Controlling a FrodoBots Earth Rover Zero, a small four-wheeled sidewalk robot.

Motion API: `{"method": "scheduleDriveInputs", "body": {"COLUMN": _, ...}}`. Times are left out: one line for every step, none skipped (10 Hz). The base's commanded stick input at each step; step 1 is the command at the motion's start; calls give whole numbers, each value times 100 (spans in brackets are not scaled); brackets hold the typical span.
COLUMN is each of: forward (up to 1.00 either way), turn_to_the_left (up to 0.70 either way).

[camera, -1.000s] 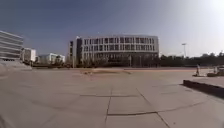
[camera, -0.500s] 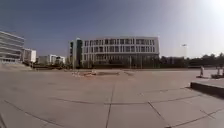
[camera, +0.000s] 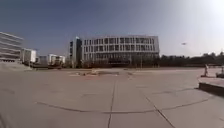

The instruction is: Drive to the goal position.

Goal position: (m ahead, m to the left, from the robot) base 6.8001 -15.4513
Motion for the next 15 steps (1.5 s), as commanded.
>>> {"method": "scheduleDriveInputs", "body": {"forward": 70, "turn_to_the_left": 0}}
{"method": "scheduleDriveInputs", "body": {"forward": 70, "turn_to_the_left": 0}}
{"method": "scheduleDriveInputs", "body": {"forward": 70, "turn_to_the_left": 0}}
{"method": "scheduleDriveInputs", "body": {"forward": 70, "turn_to_the_left": 0}}
{"method": "scheduleDriveInputs", "body": {"forward": 70, "turn_to_the_left": 0}}
{"method": "scheduleDriveInputs", "body": {"forward": 70, "turn_to_the_left": 0}}
{"method": "scheduleDriveInputs", "body": {"forward": 70, "turn_to_the_left": 0}}
{"method": "scheduleDriveInputs", "body": {"forward": 70, "turn_to_the_left": 0}}
{"method": "scheduleDriveInputs", "body": {"forward": 70, "turn_to_the_left": 0}}
{"method": "scheduleDriveInputs", "body": {"forward": 70, "turn_to_the_left": -31}}
{"method": "scheduleDriveInputs", "body": {"forward": 70, "turn_to_the_left": -34}}
{"method": "scheduleDriveInputs", "body": {"forward": 70, "turn_to_the_left": -34}}
{"method": "scheduleDriveInputs", "body": {"forward": 70, "turn_to_the_left": -33}}
{"method": "scheduleDriveInputs", "body": {"forward": 70, "turn_to_the_left": -34}}
{"method": "scheduleDriveInputs", "body": {"forward": 70, "turn_to_the_left": -34}}
